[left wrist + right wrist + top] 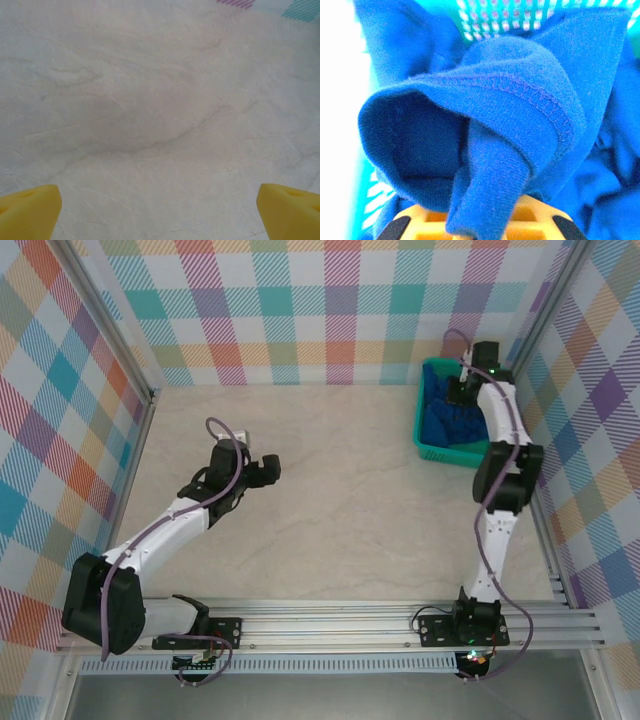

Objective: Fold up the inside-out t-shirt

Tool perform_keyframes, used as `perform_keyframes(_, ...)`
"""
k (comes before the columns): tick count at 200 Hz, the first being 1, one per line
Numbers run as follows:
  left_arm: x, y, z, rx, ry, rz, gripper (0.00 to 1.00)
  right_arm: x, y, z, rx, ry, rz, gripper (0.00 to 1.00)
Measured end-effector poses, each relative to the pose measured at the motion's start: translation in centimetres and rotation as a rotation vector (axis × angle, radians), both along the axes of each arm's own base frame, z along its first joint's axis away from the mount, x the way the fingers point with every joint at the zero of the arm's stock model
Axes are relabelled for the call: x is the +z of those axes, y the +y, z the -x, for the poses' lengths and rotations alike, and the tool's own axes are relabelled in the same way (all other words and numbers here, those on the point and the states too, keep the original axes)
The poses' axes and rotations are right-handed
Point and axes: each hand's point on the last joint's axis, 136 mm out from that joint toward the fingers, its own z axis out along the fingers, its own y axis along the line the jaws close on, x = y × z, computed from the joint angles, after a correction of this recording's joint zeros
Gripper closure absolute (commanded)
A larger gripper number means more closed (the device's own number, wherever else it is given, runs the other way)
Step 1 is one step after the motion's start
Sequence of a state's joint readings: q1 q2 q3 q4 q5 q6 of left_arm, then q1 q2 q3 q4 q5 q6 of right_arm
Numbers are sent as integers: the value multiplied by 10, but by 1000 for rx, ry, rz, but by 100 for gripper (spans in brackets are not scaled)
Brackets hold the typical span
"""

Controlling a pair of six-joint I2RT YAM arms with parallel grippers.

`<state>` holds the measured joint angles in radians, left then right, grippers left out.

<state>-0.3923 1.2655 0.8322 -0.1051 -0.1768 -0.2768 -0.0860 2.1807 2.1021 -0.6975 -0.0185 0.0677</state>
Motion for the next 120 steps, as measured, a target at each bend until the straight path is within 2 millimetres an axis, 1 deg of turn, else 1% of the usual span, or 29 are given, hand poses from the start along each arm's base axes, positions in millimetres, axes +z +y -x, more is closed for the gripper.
perform_keyframes(2, 1, 0, 0, 1, -2, 1, 0, 6, 1, 3, 2, -9, -3, 100)
perform_keyframes(5, 2, 1, 1, 5, -6, 2, 0, 22, 4, 9, 6, -36, -12, 100)
perform_keyframes(6, 2, 1, 1, 7, -8, 3, 0, 30, 6, 13, 7, -53, -17, 100)
perform_keyframes(8, 3, 2, 1, 10, -10, 3, 0, 37, 7, 16, 9, -66, -20, 100)
perform_keyframes(11, 4, 3, 2, 14, -14, 5, 0, 55, 11, 22, 15, -102, -28, 100)
perform_keyframes(12, 4, 3, 2, 15, -14, 5, 0, 64, 13, 25, 17, -122, -30, 100)
perform_keyframes(14, 5, 4, 2, 19, -17, 6, 0, 71, 14, 27, 19, -138, -33, 100)
perform_keyframes(15, 5, 4, 2, 19, -17, 7, 0, 80, 16, 30, 23, -158, -36, 100)
perform_keyframes(17, 6, 5, 3, 23, -20, 7, 0, 90, 19, 33, 29, -180, -37, 100)
perform_keyframes(18, 6, 5, 3, 24, -20, 7, 0, 100, 21, 37, 32, -202, -40, 100)
perform_keyframes(20, 6, 6, 3, 28, -22, 7, 0, 108, 23, 39, 37, -221, -42, 100)
perform_keyframes(23, 7, 7, 4, 32, -25, 8, 0, 129, 29, 47, 50, -271, -46, 100)
perform_keyframes(25, 8, 7, 4, 35, -27, 9, 0, 138, 32, 50, 56, -292, -48, 100)
perform_keyframes(26, 8, 7, 4, 36, -28, 9, 0, 147, 35, 54, 61, -314, -51, 100)
perform_keyframes(28, 8, 8, 5, 39, -29, 8, 0, 155, 38, 57, 68, -334, -53, 100)
perform_keyframes(31, 9, 9, 5, 43, -32, 8, 0, 177, 47, 66, 87, -386, -58, 100)
perform_keyframes(33, 9, 10, 5, 46, -34, 9, 0, 188, 51, 71, 96, -415, -62, 100)
perform_keyframes(35, 10, 10, 6, 49, -36, 8, 0, 195, 55, 75, 104, -432, -64, 100)
perform_keyframes(38, 10, 11, 6, 52, -38, 7, 0, 214, 64, 83, 126, -478, -70, 100)
perform_keyframes(46, 12, 14, 7, 63, -45, 6, 0, 252, 87, 105, 184, -576, -89, 100)
perform_keyframes(53, 14, 16, 8, 73, -52, 4, 0, 279, 109, 123, 242, -648, -109, 100)
perform_keyframes(59, 15, 18, 9, 83, -57, 4, 0, 297, 125, 136, 288, -697, -128, 100)
perform_keyframes(64, 16, 20, 9, 91, -62, 5, 0, 310, 140, 148, 333, -732, -146, 100)
perform_keyframes(73, 19, 24, 10, 110, -71, 9, 0, 324, 166, 164, 407, -772, -177, 100)
perform_keyframes(84, 21, 29, 11, 129, -80, 15, 0, 331, 193, 177, 487, -789, -212, 100)
perform_keyframes(96, 23, 34, 14, 152, -88, 22, 0, 328, 218, 184, 554, -778, -242, 100)
perform_keyframes(120, 26, 47, 20, 201, -102, 30, 0, 308, 268, 186, 671, -710, -291, 100)
